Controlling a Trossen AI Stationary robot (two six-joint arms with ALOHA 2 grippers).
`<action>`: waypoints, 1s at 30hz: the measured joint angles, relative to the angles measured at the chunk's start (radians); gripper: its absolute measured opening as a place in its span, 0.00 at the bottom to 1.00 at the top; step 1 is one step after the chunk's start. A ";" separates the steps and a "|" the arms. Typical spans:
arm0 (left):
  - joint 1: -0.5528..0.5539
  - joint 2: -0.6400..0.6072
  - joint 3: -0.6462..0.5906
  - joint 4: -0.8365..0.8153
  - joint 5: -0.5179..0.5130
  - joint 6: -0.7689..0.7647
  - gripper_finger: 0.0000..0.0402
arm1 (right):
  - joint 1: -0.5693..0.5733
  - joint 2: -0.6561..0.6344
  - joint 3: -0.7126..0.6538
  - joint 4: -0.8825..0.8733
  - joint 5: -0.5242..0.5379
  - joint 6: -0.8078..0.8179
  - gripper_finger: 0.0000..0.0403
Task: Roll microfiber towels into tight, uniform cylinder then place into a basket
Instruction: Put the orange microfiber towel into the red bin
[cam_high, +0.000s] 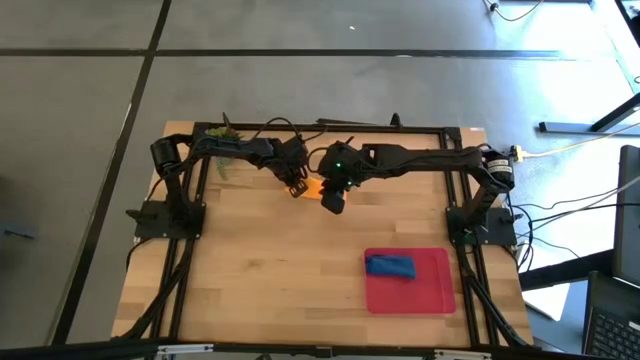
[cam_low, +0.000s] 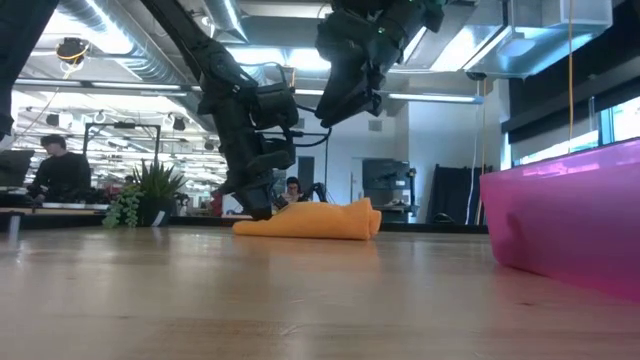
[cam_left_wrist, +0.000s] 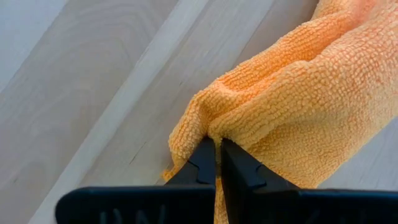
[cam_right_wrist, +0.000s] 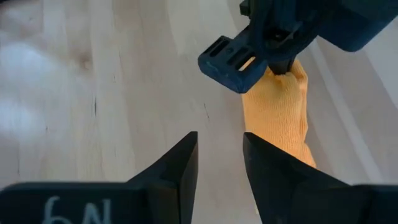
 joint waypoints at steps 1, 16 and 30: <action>0.000 0.000 0.000 0.000 0.000 0.000 0.00 | 0.000 0.000 0.000 0.001 0.000 0.020 0.32; 0.001 0.000 0.000 0.005 0.001 0.000 0.00 | -0.004 0.093 0.000 0.019 -0.010 -0.029 0.68; 0.001 -0.001 0.000 0.019 0.002 0.000 0.00 | -0.051 0.211 -0.001 0.003 0.026 -0.094 0.97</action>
